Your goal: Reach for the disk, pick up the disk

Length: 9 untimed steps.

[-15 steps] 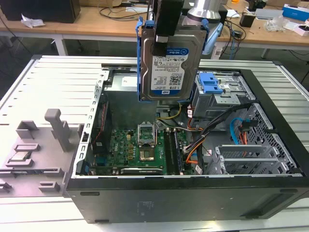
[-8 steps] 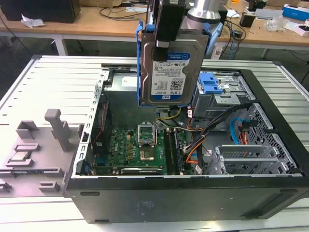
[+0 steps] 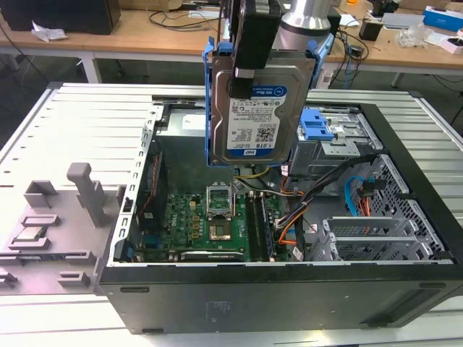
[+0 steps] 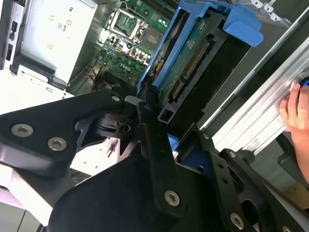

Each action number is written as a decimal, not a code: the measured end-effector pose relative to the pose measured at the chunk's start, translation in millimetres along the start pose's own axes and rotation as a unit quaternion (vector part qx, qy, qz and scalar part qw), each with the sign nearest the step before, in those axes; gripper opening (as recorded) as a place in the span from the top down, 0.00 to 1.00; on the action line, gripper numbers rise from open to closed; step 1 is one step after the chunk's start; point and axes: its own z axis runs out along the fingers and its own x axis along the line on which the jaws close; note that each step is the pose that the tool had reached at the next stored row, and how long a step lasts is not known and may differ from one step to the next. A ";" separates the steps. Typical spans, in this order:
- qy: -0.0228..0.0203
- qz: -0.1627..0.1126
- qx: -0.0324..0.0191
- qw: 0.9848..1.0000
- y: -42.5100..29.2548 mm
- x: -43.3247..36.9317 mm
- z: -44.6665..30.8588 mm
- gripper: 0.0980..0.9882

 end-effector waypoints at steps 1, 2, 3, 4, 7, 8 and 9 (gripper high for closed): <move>0.000 0.000 0.000 1.000 -0.1 2.8 0.2 0.70; 0.000 0.000 0.000 1.000 0.0 4.6 0.3 0.70; 0.000 0.000 0.000 1.000 -0.1 7.0 0.4 0.70; 0.000 0.000 0.000 1.000 -0.1 8.8 0.5 0.70; 0.000 0.000 0.000 1.000 -0.2 14.1 0.8 0.70; 0.000 0.000 0.000 1.000 -0.2 15.3 0.8 0.70; 0.000 0.000 0.000 1.000 -0.2 16.9 0.9 0.70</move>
